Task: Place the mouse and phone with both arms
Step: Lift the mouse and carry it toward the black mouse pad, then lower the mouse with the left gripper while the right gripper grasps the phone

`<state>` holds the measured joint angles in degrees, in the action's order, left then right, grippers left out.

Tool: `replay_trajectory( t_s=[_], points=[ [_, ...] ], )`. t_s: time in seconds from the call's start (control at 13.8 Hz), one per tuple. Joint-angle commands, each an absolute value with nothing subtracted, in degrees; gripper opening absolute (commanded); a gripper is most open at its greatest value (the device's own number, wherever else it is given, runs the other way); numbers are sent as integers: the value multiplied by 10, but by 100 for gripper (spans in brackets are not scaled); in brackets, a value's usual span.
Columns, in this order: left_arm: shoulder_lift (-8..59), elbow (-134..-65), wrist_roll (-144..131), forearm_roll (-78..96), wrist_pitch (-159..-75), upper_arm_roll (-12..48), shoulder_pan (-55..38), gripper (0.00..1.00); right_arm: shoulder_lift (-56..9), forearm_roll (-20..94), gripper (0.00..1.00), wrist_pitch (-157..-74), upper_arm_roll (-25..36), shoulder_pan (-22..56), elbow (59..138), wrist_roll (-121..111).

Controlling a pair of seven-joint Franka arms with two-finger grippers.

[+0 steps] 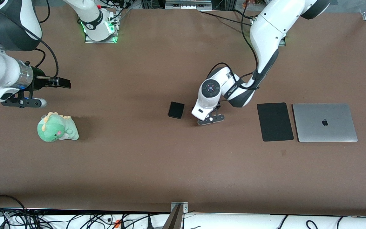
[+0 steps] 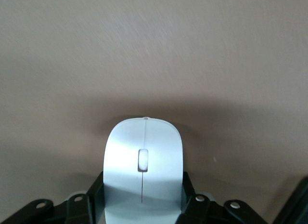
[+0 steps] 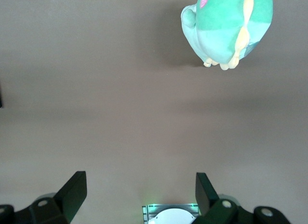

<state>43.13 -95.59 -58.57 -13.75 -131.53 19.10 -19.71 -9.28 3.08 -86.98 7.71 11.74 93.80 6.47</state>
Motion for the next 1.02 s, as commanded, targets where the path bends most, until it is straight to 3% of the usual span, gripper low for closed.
replay_trajectory(
  t_s=[0.0, 0.58, 0.94],
  points=[
    [391, -957, -577, -153, -1269, 194, -161, 2, -87, 31, 100, -865, 78, 120, 942, 62],
    [317, -967, -419, -144, -1140, 204, -32, 2, -118, 98, 100, -916, 77, 162, 937, 116],
    [308, -991, -316, -144, -1130, 204, 46, 3, -170, 105, 100, -1021, 77, 267, 937, 300]
  ],
)
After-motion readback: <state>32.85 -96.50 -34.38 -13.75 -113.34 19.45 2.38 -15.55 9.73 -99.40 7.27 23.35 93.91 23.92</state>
